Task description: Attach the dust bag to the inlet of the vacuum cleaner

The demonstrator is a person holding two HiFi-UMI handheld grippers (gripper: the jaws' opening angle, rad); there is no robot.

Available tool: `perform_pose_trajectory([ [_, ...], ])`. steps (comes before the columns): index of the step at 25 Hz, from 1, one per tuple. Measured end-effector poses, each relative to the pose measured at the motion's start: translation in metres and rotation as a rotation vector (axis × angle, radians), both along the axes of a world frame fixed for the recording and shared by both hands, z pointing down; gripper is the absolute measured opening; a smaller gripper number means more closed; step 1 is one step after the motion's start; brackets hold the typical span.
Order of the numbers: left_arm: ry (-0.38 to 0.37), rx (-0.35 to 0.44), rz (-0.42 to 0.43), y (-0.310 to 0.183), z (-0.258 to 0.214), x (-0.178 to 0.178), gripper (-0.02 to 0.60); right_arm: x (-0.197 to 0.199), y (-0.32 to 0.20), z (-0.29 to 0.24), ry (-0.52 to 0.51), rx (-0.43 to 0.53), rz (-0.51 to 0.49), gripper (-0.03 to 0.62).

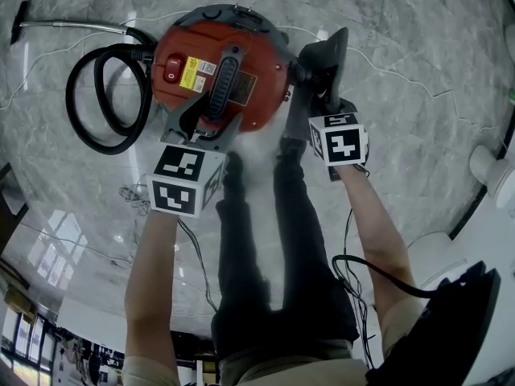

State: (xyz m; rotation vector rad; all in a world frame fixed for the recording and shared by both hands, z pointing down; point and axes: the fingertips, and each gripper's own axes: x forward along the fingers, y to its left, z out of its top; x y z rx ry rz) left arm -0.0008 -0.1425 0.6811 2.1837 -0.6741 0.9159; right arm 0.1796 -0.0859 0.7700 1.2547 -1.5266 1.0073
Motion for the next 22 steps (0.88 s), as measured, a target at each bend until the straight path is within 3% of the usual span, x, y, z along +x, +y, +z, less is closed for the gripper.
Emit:
perform_pose_trajectory([
  [12, 0.030, -0.015, -0.065, -0.0017, 0.0024, 0.0009, 0.224, -0.0048, -0.0022, -0.0008, -0.026, 0.000, -0.006, 0.048],
  [22, 0.033, -0.032, -0.059, -0.0005, 0.0043, 0.0034, 0.224, -0.0053, -0.0039, -0.0011, -0.038, 0.007, -0.021, 0.049],
])
